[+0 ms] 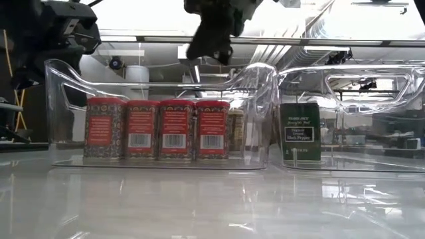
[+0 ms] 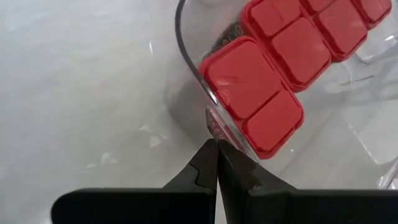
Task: Sort spices by type
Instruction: Adjust the left transparent bin, then return to Home Position
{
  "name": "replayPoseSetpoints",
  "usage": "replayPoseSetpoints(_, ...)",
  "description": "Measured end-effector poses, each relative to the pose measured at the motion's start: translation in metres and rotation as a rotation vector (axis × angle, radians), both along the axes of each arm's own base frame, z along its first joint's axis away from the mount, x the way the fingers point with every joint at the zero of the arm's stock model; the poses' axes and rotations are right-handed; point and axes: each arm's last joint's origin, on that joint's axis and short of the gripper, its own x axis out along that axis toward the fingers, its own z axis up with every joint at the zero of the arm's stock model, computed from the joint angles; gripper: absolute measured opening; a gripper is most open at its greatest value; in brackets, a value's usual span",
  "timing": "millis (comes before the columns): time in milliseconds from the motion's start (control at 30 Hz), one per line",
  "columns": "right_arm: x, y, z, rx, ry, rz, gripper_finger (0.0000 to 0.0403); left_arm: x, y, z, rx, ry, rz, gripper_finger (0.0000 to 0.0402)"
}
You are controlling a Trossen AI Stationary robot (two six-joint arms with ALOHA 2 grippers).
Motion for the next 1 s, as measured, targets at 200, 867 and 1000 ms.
replayPoseSetpoints(200,0.008,0.005,-0.006,-0.016,-0.036,0.001,0.0,0.004,0.003,0.001,-0.004,-0.013,-0.008,0.0)
replayPoseSetpoints(867,-0.101,-0.052,0.094,-0.057,0.066,-0.205,0.0,-0.02,0.074,0.115,0.35,-0.712,-0.203,0.0)
replayPoseSetpoints(1000,-0.122,-0.051,0.109,-0.028,0.071,-0.275,0.0,-0.011,0.108,0.117,0.399,-0.834,-0.33,0.0)
